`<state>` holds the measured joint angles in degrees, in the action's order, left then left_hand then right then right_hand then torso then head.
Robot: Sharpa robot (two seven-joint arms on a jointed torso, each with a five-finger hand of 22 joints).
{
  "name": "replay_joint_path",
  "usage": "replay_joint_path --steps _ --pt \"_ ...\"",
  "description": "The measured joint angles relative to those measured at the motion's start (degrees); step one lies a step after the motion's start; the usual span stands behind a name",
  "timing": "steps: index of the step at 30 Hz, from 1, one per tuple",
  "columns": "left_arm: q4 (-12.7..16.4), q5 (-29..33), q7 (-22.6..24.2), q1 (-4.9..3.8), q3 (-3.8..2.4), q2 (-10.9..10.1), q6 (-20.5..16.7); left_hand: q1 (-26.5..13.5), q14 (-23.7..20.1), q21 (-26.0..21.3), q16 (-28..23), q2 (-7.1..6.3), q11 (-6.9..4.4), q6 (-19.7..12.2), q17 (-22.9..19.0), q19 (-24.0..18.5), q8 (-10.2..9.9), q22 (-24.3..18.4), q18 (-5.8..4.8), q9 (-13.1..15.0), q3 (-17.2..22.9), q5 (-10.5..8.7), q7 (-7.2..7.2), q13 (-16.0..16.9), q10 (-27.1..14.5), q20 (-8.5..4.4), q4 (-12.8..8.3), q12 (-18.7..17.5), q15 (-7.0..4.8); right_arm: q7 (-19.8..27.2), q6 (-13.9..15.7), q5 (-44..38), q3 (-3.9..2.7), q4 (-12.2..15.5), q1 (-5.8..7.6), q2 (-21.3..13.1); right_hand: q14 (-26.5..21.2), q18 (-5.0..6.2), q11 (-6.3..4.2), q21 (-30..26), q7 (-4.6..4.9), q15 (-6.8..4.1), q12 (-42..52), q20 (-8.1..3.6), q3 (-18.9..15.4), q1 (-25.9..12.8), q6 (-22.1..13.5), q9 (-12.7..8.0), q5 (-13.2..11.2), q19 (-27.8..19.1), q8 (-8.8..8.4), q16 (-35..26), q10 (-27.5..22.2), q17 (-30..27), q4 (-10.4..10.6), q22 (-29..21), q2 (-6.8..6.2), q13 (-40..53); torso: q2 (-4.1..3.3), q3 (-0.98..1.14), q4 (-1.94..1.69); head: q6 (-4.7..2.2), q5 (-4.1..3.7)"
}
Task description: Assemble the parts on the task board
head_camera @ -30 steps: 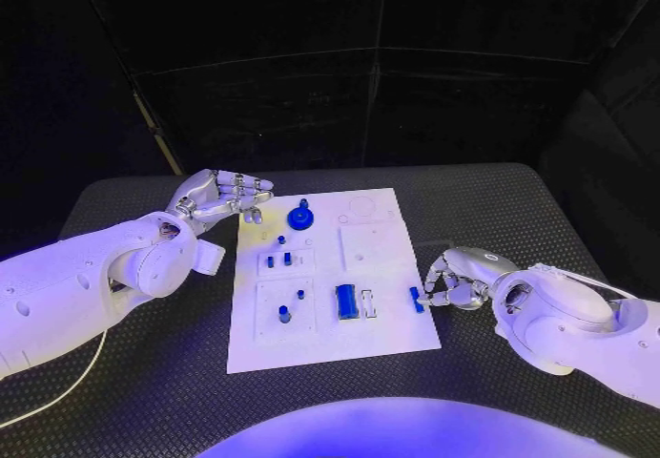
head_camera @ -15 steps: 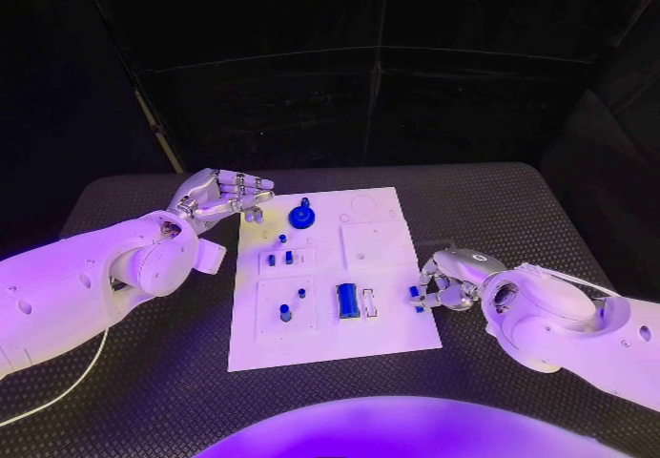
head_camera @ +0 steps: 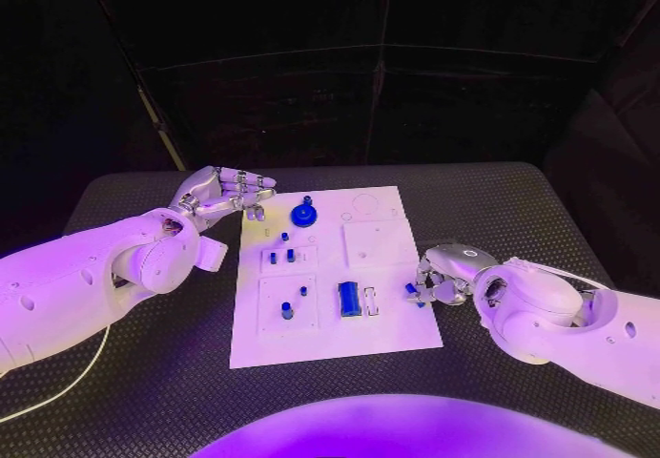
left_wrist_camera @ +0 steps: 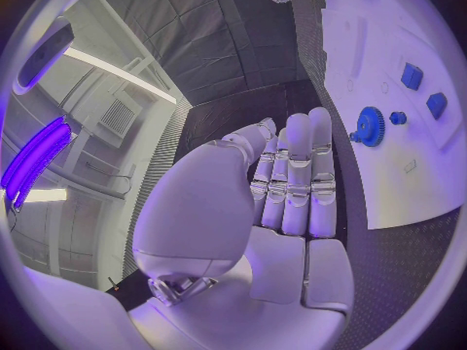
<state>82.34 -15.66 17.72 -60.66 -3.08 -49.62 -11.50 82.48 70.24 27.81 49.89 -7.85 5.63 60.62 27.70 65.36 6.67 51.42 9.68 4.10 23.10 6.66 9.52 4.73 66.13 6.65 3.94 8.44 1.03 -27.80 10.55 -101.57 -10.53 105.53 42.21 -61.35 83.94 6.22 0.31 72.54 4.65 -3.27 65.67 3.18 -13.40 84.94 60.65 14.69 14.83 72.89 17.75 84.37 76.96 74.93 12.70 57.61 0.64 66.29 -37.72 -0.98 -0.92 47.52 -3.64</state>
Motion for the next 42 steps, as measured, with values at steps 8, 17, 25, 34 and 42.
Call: replay_joint_path --steps 8,17,25,34,42 --pt "0.05 0.00 -0.05 0.00 0.00 -0.13 0.04 0.00 0.00 0.00 0.00 0.00 0.00 0.00 0.00 0.00 0.00 0.00 0.00 0.00 0.00 0.00 0.00 0.00 0.00 0.00 0.00 0.21 0.00 0.04 -1.71 -3.95 -0.07 0.20 -0.02 0.88 0.00 0.00 0.01 -0.22 0.31 0.01 -0.28 0.00 0.49 1.49 -0.11 0.09 -1.39 0.00 -0.36 -0.23 0.00 0.00 -0.80 -0.23 0.45 -0.12 0.03 0.02 0.11 0.02 0.04" --pt "0.11 0.00 -0.11 0.00 0.00 -0.14 0.11 0.00 0.00 0.00 0.00 0.00 0.00 0.00 0.01 0.00 0.00 0.01 0.00 0.00 0.00 0.00 0.00 0.00 0.00 0.00 0.00 0.21 0.00 -0.22 -1.94 -6.06 -0.02 0.63 -0.12 1.79 0.01 0.00 0.01 -0.40 -0.23 0.00 -0.27 -0.35 2.30 3.25 0.62 0.03 3.21 0.35 -2.32 -0.23 0.00 -0.01 -2.13 0.46 0.54 0.48 0.03 0.06 0.12 -0.01 0.04" --pt "0.12 0.00 -0.16 0.07 0.00 -0.14 0.17 0.00 0.00 0.00 -0.20 0.00 0.00 0.00 0.01 0.00 0.00 0.01 0.00 0.00 0.00 0.00 0.00 0.00 0.00 0.00 0.00 0.21 0.00 -0.55 0.17 -4.28 0.35 1.76 -0.55 1.49 0.08 0.00 -0.09 -0.03 -0.24 -0.36 -0.09 -0.53 4.79 3.91 0.57 -0.16 6.21 0.53 -2.73 -0.23 0.11 -0.01 -2.06 0.75 0.15 0.50 0.02 0.03 0.11 0.09 0.09" --pt "0.18 0.00 -0.24 0.11 0.00 -0.16 0.21 0.00 0.00 0.00 -0.19 0.00 0.21 0.00 -0.04 0.00 0.00 -0.04 0.00 0.00 0.00 0.00 0.00 -0.03 -0.21 0.00 0.00 0.21 0.00 -0.44 6.45 7.05 0.62 2.65 -0.85 1.24 0.08 0.00 -0.11 -0.04 -0.17 -0.36 -0.08 -0.52 5.94 2.45 0.90 0.22 7.85 0.53 -3.47 0.11 0.13 -0.02 1.10 1.34 -0.79 0.79 0.01 0.02 0.04 0.16 0.33" --pt "0.28 0.00 -0.34 0.11 0.00 -0.23 0.22 0.00 0.00 0.00 -0.19 0.00 0.21 -0.22 -0.04 0.00 0.00 -0.03 0.00 0.00 -0.16 0.00 0.21 -0.05 -0.21 0.00 -0.16 0.20 0.00 -0.08 11.54 14.91 0.58 3.57 -0.84 1.31 0.08 -0.01 -0.31 0.23 -0.27 -0.36 0.16 -0.63 6.12 1.36 1.01 0.22 8.51 0.64 -3.47 0.12 0.34 -0.02 1.38 1.64 -1.45 0.81 0.01 -0.02 0.06 0.24 0.47"
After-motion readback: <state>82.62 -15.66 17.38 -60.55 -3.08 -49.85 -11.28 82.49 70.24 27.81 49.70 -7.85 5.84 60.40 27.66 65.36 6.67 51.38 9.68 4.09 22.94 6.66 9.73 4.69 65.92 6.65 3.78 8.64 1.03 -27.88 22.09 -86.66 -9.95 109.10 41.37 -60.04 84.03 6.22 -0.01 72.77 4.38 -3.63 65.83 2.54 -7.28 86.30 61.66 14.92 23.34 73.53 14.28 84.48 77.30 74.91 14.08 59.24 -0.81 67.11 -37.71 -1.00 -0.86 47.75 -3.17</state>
